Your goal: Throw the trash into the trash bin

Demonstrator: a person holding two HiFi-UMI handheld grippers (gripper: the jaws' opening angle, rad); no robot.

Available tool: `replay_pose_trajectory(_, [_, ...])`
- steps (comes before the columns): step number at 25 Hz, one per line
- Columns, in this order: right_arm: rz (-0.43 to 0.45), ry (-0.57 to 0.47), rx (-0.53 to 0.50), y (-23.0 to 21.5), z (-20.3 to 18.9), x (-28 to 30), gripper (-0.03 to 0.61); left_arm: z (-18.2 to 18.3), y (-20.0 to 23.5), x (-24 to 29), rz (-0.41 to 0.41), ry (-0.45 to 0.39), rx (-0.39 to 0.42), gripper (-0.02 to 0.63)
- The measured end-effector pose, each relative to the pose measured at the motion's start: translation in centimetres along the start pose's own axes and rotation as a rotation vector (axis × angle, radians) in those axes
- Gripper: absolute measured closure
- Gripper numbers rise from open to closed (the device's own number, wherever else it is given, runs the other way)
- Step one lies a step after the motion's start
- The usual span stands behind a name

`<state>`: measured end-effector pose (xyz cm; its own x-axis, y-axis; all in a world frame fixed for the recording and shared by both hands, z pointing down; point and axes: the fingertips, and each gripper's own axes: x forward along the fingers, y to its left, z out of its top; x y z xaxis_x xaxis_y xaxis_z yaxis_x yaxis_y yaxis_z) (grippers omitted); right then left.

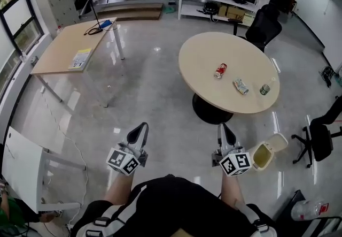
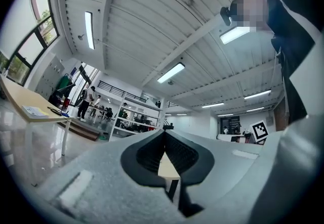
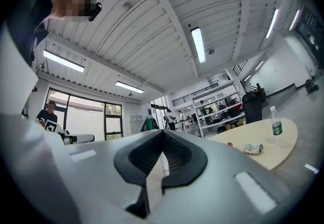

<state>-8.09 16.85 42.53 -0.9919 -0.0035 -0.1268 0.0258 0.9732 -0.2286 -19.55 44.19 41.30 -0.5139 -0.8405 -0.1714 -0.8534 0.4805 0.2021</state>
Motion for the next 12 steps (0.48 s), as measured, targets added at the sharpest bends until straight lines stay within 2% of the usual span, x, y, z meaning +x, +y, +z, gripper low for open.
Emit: replay_pose_trajectory(12, [-0.135, -0.016, -0.003, -8.4, 2.2, -7.1, 0.574, -2.5, -6.1, 6.5, -0.085, 0.024, -0.015, 0.614])
